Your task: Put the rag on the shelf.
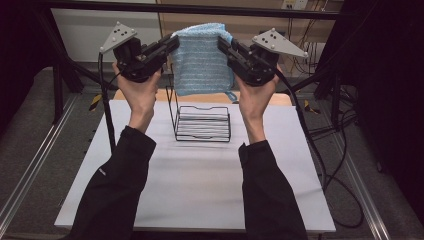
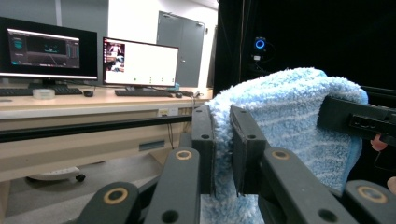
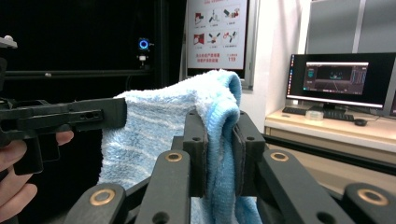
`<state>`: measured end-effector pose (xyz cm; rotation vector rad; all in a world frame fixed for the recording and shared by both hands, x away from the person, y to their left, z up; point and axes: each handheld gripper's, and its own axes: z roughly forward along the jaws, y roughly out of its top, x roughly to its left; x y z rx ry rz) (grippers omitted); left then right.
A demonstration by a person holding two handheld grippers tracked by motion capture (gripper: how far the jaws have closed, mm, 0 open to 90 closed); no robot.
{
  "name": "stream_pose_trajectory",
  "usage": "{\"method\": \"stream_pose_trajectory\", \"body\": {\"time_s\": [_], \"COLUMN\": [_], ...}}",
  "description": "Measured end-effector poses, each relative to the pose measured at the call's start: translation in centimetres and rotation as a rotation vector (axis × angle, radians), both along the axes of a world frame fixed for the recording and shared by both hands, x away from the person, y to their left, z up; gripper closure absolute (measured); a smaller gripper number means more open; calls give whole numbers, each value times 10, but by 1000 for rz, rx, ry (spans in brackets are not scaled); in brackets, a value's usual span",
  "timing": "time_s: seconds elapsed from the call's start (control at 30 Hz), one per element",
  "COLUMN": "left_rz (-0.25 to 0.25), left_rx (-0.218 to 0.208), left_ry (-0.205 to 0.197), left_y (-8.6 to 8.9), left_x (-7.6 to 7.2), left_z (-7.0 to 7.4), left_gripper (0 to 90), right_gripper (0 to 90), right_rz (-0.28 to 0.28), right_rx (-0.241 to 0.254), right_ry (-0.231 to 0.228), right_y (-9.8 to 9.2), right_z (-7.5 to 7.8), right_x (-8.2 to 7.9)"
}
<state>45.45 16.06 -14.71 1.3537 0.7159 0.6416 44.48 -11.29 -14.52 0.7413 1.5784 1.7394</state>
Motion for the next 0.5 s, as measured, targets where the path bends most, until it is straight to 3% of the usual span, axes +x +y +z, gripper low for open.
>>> {"method": "stream_pose_trajectory", "body": {"time_s": [0.5], "left_rz": [19], "left_rx": [-23], "left_ry": [1], "left_y": [6], "left_x": [25], "left_z": [18], "left_gripper": [809], "right_gripper": [792], "right_rz": [-4], "right_rx": [1], "right_ry": [-25], "right_y": [9], "right_z": [17], "right_x": [24]}}
